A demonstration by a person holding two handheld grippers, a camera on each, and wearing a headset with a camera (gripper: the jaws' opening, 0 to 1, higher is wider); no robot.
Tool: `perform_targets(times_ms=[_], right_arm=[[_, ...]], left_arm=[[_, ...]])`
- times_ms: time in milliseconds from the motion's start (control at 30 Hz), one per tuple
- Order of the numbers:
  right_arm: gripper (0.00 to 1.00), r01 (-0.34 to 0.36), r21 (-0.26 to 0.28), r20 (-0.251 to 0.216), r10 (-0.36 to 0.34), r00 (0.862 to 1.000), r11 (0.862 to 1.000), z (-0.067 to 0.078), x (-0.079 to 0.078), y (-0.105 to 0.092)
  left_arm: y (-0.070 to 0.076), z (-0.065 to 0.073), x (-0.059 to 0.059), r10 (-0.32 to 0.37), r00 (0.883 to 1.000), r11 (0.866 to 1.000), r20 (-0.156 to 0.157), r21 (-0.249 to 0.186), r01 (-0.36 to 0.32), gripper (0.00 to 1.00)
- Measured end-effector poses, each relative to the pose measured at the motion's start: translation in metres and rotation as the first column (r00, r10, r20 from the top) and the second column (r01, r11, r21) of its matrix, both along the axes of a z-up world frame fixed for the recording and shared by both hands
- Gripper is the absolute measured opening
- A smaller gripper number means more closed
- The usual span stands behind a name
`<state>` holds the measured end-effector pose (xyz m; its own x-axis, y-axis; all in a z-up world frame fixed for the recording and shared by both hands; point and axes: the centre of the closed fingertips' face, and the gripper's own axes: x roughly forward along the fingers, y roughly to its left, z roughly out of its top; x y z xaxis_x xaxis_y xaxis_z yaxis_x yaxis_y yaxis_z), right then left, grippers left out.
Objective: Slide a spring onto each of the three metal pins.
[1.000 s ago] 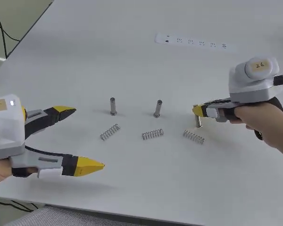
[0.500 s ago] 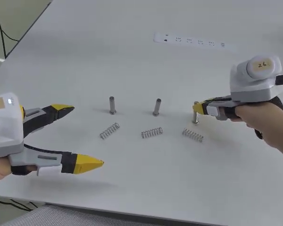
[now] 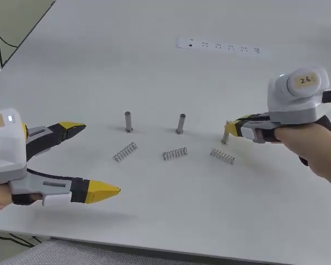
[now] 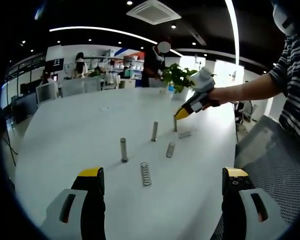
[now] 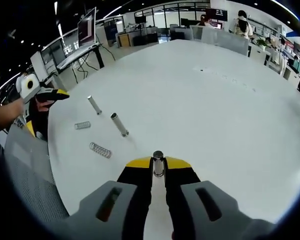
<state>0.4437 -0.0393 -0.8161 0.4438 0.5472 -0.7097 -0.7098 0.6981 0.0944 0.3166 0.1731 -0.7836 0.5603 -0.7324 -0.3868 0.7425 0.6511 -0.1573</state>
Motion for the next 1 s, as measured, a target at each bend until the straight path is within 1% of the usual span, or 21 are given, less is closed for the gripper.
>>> perform_targets(times_ms=[133,233,467,567,633,833,1000], right_arm=[[0.11,0.005,0.002,-0.002,-0.005,1.0,1.0,0.0,-0.003,-0.001],[0.11,0.022,0.022,-0.019,-0.021,1.0,1.0,0.0,-0.005,-0.001],[0.11,0.018,0.02,-0.014,-0.017,1.0,1.0,0.0,-0.007,-0.002],[0.11,0.008,0.017,-0.005,-0.008,1.0,1.0,-0.001,-0.008,-0.001],[0.11,0.006,0.022,-0.01,-0.006,1.0,1.0,-0.002,-0.01,0.0],[0.11,-0.009,-0.002,-0.008,0.009,1.0,1.0,-0.005,-0.013,0.001],[0.15,-0.01,0.002,-0.013,0.01,1.0,1.0,-0.005,-0.015,0.001]], left_arm=[[-0.001,0.001,0.0,-0.001,1.0,1.0,0.001,-0.004,0.001,0.97],[-0.001,0.001,0.0,-0.001,1.0,1.0,0.002,-0.003,0.001,0.97],[0.0,0.0,0.0,-0.004,1.0,1.0,0.0,0.001,0.004,0.97],[-0.002,0.0,-0.002,-0.009,1.0,1.0,-0.004,0.002,0.009,0.97],[-0.002,0.0,-0.002,-0.01,1.0,1.0,-0.004,0.003,0.01,0.97],[0.002,0.0,-0.003,-0.005,1.0,1.0,-0.008,0.005,0.005,0.97],[0.004,0.0,-0.003,-0.001,1.0,1.0,-0.007,0.006,0.001,0.97]])
